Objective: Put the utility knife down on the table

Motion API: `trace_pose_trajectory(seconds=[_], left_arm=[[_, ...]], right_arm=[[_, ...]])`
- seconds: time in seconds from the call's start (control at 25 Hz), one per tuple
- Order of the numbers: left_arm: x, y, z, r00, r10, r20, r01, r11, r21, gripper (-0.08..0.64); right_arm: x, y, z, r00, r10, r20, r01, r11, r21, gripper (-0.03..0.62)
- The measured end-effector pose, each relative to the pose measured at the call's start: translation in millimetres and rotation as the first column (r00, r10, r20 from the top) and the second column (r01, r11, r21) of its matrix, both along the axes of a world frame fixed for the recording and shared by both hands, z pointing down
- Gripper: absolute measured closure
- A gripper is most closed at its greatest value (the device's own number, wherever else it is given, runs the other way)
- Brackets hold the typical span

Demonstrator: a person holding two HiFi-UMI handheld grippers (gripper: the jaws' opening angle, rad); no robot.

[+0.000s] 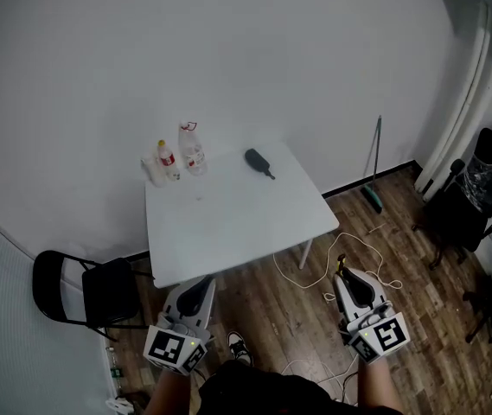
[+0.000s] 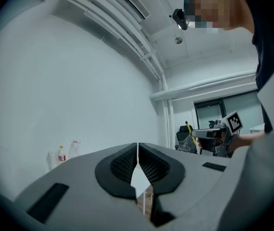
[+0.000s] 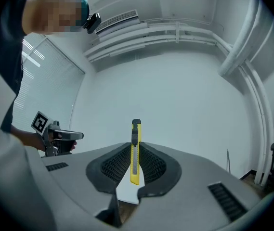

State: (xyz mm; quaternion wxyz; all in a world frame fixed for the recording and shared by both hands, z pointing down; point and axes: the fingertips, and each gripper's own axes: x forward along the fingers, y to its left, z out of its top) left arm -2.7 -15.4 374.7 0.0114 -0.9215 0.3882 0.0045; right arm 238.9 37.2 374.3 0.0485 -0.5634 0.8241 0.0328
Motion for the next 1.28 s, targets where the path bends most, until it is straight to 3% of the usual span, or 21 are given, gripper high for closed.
trace_pose_trajectory(seconds=[0.24,0.56,0.84,1.08,1.28], left_arm=[[-26.2,-66.2,7.5,1.0,-0.003,0.008,0.003,1.0,-0.015,0.532],[-86.1,-171.2,22.5,0.999,-0.016,-0.028,0.015,0.999,-0.042,0.532],[-121.7,-227.9,47.8,0.999,-0.042,-0.024,0.04,0.996,-0.083,0.534],[-128.2,-244.3,61.6,0.997,-0.079,0.002,0.079,0.991,-0.112,0.534],[-123.3,-251.2,56.6,0.988,-0.155,-0.023,0.152,0.982,-0.112,0.533]], right_arm=[[-29.5,-81.9,-3.2,1.0,-0.015,-0.014,0.015,1.0,-0.019,0.529],[-103.6,-202.0,-4.7,0.997,-0.07,-0.036,0.068,0.996,-0.051,0.529],[-153.1,-268.4,28.8,0.991,-0.111,-0.071,0.1,0.985,-0.141,0.531],[-162.8,-301.5,53.4,0.983,-0.174,-0.051,0.162,0.969,-0.189,0.529],[-152.6,-333.1,99.2,0.97,-0.225,-0.092,0.189,0.937,-0.295,0.529]])
